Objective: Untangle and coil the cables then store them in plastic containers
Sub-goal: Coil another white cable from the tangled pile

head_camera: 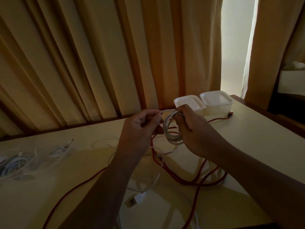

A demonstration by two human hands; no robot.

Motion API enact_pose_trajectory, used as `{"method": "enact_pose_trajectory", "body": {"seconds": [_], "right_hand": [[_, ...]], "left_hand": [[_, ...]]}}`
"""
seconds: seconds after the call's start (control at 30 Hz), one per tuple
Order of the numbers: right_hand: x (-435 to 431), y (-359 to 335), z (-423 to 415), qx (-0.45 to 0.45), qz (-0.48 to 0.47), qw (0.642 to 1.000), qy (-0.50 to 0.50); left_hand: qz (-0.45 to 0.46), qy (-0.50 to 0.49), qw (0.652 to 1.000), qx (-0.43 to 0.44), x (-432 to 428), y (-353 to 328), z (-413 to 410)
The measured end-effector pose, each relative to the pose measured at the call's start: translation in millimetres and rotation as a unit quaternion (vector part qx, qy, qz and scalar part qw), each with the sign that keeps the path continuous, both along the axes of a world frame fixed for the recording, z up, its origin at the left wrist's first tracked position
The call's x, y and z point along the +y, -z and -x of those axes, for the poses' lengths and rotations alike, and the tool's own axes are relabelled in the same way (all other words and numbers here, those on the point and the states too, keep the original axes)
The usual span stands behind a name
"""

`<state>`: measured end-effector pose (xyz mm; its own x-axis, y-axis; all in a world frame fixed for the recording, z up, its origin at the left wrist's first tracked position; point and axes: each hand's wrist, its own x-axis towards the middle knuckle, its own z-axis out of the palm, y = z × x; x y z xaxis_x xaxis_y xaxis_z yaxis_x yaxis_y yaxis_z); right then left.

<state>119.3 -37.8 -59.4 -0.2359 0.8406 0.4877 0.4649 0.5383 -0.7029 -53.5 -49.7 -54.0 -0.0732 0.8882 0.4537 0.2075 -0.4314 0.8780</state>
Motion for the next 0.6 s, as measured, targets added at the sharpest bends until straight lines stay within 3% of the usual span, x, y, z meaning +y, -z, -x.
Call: {"method": "enact_pose_trajectory", "body": {"seconds": [0.1, 0.17, 0.3, 0.43, 0.6], "right_hand": [[-4, -3, 3, 0.043, 0.017, 0.999, -0.022], [-5, -5, 5, 0.067, 0.017, 0.997, -0.02], [-4, -3, 7, 0.091, 0.029, 0.995, -0.01], [-2, 1, 7, 0.045, 0.002, 0.999, 0.011], [-3, 0, 9, -0.003, -0.052, 0.998, 0.028]], "left_hand": [[-0.028, -0.065, 0.995, 0.073, 6, 0, 8], [0.0, -0.058, 0.996, 0.074, 6, 1, 8], [0.113, 0.029, 0.993, -0.008, 4, 1, -1], [0.206, 0.118, 0.963, -0.126, 4, -2, -1], [0.237, 0.175, 0.938, -0.18, 7, -1, 6]]}}
